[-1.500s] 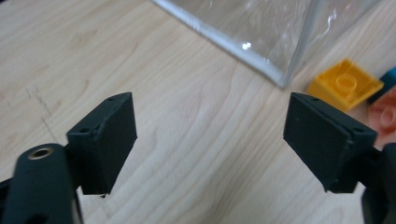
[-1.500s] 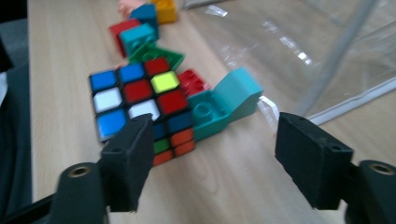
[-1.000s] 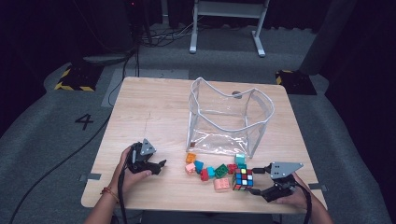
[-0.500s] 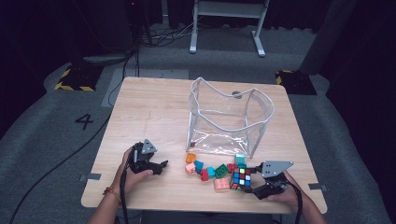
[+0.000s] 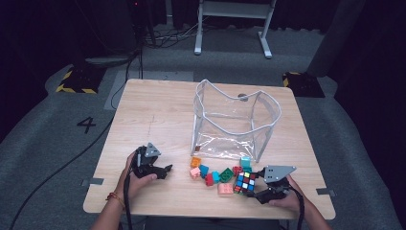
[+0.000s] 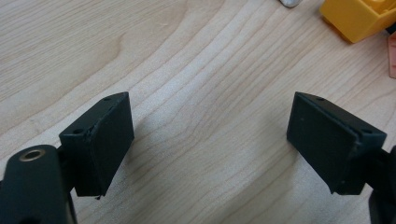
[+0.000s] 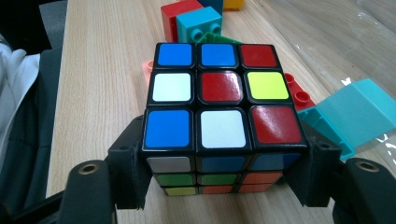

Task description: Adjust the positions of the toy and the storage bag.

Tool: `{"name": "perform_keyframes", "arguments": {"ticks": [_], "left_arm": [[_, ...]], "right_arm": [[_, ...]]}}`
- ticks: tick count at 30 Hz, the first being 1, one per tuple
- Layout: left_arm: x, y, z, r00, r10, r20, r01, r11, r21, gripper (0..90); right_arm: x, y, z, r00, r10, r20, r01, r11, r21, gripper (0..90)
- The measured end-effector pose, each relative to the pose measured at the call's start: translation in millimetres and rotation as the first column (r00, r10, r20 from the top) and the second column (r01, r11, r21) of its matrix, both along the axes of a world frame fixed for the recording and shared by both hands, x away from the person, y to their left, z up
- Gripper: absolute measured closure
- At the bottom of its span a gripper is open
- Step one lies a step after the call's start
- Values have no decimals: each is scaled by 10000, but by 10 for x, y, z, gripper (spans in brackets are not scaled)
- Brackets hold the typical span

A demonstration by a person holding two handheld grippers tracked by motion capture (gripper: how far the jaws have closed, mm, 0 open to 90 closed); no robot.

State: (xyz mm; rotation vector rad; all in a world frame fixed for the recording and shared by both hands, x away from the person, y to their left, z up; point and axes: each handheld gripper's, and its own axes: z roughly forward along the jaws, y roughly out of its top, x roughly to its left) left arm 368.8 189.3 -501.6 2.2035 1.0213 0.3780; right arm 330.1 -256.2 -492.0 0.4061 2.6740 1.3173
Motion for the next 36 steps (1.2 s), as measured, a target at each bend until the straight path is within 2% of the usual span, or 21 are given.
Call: {"name": "perform_keyframes", "arguments": {"ticks": [3, 4, 5, 7, 8, 10, 11, 16, 18, 19, 21, 23, 25, 27, 29, 32, 36], "left_arm": [[0, 0, 0, 10000, -2, 1, 2, 10000, 6, 149], [1, 0, 0, 10000, -10, -26, 10, 10000, -14, 149], [1, 1, 0, 10000, -19, -28, 19, 10000, -6, 149], [1, 1, 1, 10000, -12, -20, 12, 10000, 3, 149], [1, 1, 1, 10000, -11, -24, 11, 10000, 2, 149], [1, 1, 1, 10000, -3, -10, 3, 10000, 10, 149], [1, 1, 1, 10000, -6, -18, 6, 10000, 3, 149], [1, 0, 0, 10000, -5, -26, 5, 10000, -18, 149], [1, 0, 0, 10000, -14, -29, 14, 10000, -13, 149], [1, 0, 0, 10000, -1, -18, 1, 10000, -9, 149], [1, 0, 0, 10000, -4, -25, 4, 10000, -9, 149], [2, 0, 0, 10000, -8, -30, 8, 10000, -15, 148], [3, 1, 0, 10000, -6, -19, 6, 10000, -4, 148], [3, 1, 0, 10000, -5, -17, 5, 10000, -7, 148], [2, 1, 1, 10000, 8, -9, -8, 10000, 3, 148], [3, 1, 0, 10000, -5, -19, 5, 10000, -7, 148], [3, 2, 0, 10000, 1, -12, -1, 10000, 0, 148]], "right_arm": [[-12, -41, 13, 10000, -30, 81, 31, 9999, -156, 340], [-7, -63, 16, 9997, 42, 229, -38, 9999, -161, 340], [-21, -94, 20, 9999, -10, 126, 13, 9998, -207, 340], [-30, -151, 16, 9997, -15, 252, 19, 9999, -147, 340], [-54, -203, 23, 9999, -105, 102, 107, 9998, -182, 340], [-65, -284, 24, 9995, -118, 296, 124, 9997, -213, 340], [-82, -328, 31, 9996, -200, 200, 206, 9993, -306, 341], [-86, -491, 49, 9992, -368, 178, 369, 9993, -3, 340], [-99, -517, 72, 9988, -494, 74, 495, 9987, -108, 341], [-87, -531, 71, 9983, -485, 318, 489, 9987, -133, 341], [-84, -572, 87, 9980, -434, 450, 435, 9991, -7, 341], [-103, -609, 115, 9988, -404, 291, 403, 9992, 67, 341], [-116, -631, 149, 9987, -373, 342, 363, 9989, 285, 341], [-119, -655, 186, 9977, -534, 407, 512, 9973, 531, 341], [-112, -693, 222, 9949, -787, 632, 752, 9956, 561, 341], [-113, -745, 257, 9906, -1173, 703, 1130, 9917, 613, 341], [-76, -840, 285, 9778, -1922, 835, 1885, 9808, 501, 341]]}}
